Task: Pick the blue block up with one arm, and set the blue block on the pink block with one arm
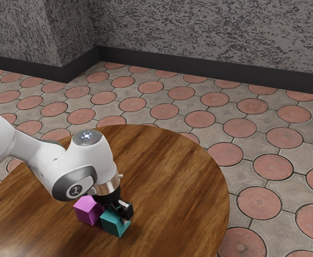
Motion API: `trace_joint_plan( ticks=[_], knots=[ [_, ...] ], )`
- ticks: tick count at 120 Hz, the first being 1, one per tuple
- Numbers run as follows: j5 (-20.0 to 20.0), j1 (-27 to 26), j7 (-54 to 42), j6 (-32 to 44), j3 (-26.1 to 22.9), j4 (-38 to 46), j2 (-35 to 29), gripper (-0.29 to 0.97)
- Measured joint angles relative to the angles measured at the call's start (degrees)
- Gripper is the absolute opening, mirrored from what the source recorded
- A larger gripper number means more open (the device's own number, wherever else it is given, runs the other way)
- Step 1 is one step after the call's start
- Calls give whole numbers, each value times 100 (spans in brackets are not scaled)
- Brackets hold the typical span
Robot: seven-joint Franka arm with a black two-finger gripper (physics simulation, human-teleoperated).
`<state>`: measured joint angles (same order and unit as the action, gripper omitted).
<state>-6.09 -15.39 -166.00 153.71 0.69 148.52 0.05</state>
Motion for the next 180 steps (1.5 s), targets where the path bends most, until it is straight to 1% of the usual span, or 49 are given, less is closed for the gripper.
trace_joint_plan(
  ticks=[12,25,64,71,88,104,119,130,147,158,180],
  knots=[
    [1,-6,0,1,1,-5,9,45],
    [4,17,-2,3,-32,-5,12,41],
    [16,80,-3,13,-126,-81,-4,35],
    [21,-73,-3,7,21,-83,-65,35],
    [26,-67,-3,-55,21,-69,-405,36],
    [51,-38,-3,-270,6,-42,-811,36],
    [95,-36,-4,-627,2,47,-1187,36],
    [109,-34,-4,-1033,35,70,-1537,36],
    [84,-25,-4,-1525,549,96,-1687,36],
    [61,-23,-4,-1693,674,100,-1677,36],
    [-121,-23,-4,-1844,980,98,-1693,36]
  ],
)
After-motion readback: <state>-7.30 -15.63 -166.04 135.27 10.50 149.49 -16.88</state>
